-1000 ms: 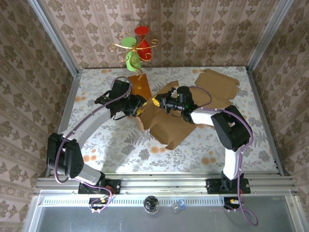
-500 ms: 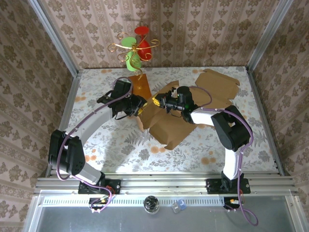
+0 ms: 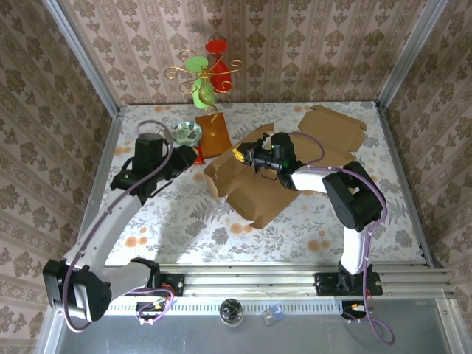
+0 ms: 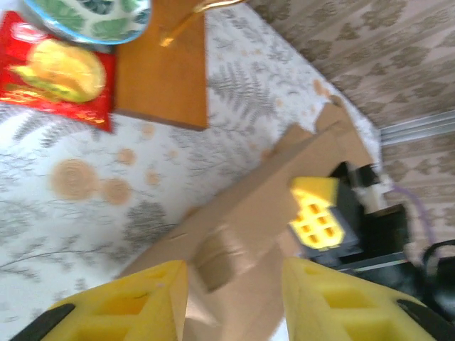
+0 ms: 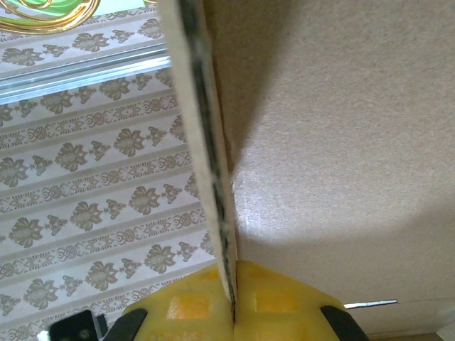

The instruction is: Fold the paper box

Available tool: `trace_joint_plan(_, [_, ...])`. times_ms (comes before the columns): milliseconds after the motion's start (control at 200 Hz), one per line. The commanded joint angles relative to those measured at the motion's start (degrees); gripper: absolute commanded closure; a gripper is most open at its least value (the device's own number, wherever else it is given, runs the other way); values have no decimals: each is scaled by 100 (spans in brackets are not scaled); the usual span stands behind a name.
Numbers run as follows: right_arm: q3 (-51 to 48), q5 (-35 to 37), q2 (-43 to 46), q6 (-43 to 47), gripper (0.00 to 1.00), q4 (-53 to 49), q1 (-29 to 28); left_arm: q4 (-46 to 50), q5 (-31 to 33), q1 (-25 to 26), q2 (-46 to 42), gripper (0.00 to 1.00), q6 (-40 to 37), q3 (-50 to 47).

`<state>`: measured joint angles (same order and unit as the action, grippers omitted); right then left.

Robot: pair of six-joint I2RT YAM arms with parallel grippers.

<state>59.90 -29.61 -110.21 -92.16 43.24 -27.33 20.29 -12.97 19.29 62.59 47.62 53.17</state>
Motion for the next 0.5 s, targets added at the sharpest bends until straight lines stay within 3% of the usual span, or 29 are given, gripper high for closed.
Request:
trace_joint_plan(0, [14,139,106,-100,100,193,-44,-824,-35,-190,-114,61,-1298,-1001])
trace_joint_plan(140, [32,112,82,-90,100,184,-53,-2314,-850,-339,51,61,-1921,-1991])
trace_joint_plan(495, [26,96,18,-115,100,202,-62,-3433,-1110,-149,1155,52,-3033,-2340])
